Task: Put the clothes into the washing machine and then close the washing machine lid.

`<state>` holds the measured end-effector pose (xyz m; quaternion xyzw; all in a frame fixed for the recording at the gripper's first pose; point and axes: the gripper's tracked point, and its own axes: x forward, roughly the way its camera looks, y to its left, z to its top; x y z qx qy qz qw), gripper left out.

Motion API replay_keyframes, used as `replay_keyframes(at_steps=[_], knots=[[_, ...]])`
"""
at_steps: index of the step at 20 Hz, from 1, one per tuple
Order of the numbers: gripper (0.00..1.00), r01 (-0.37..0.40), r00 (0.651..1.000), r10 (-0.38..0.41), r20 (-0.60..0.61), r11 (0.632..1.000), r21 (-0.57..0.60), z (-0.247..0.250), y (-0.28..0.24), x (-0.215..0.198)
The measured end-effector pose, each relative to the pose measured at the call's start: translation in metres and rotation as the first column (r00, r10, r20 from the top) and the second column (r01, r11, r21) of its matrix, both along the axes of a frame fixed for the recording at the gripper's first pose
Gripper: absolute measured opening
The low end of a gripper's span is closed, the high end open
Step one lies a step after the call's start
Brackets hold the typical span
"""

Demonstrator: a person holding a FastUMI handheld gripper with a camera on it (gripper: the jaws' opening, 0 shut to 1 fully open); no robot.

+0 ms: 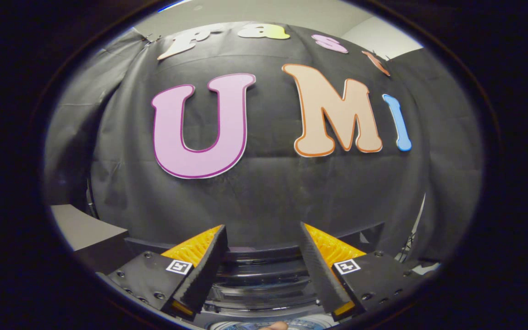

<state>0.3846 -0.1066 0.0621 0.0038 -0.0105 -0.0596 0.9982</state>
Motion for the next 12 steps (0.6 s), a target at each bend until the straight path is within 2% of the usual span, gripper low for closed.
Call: replay_keyframes(at_steps=[4, 5, 6, 7, 8, 9, 10, 12], knots=[[0.95, 0.008, 1.0, -0.008, -0.005, 1.0, 0.014, -0.004, -0.002, 0.002], [0.94, 0.04, 0.994, -0.041, -0.104, 0.999, -0.009, -0.039, -0.01, 0.006], [0.94, -0.001, 0.989, 0.006, -0.147, 0.999, 0.036, -0.041, -0.011, -0.006], [0.94, -0.031, 0.999, 0.034, -0.02, 0.993, 0.11, -0.025, -0.009, -0.019], [0.93, -0.013, 0.997, 0.004, 0.078, 0.993, 0.12, -0.008, -0.019, -0.022], [0.93, 0.044, 0.992, -0.058, 0.108, 0.991, 0.129, 0.005, -0.034, -0.023], [0.92, 0.073, 0.991, -0.087, 0.103, 0.988, 0.139, 0.013, -0.045, -0.021], [0.95, 0.037, 0.994, -0.049, 0.095, 0.991, 0.129, 0.034, -0.033, -0.01]])
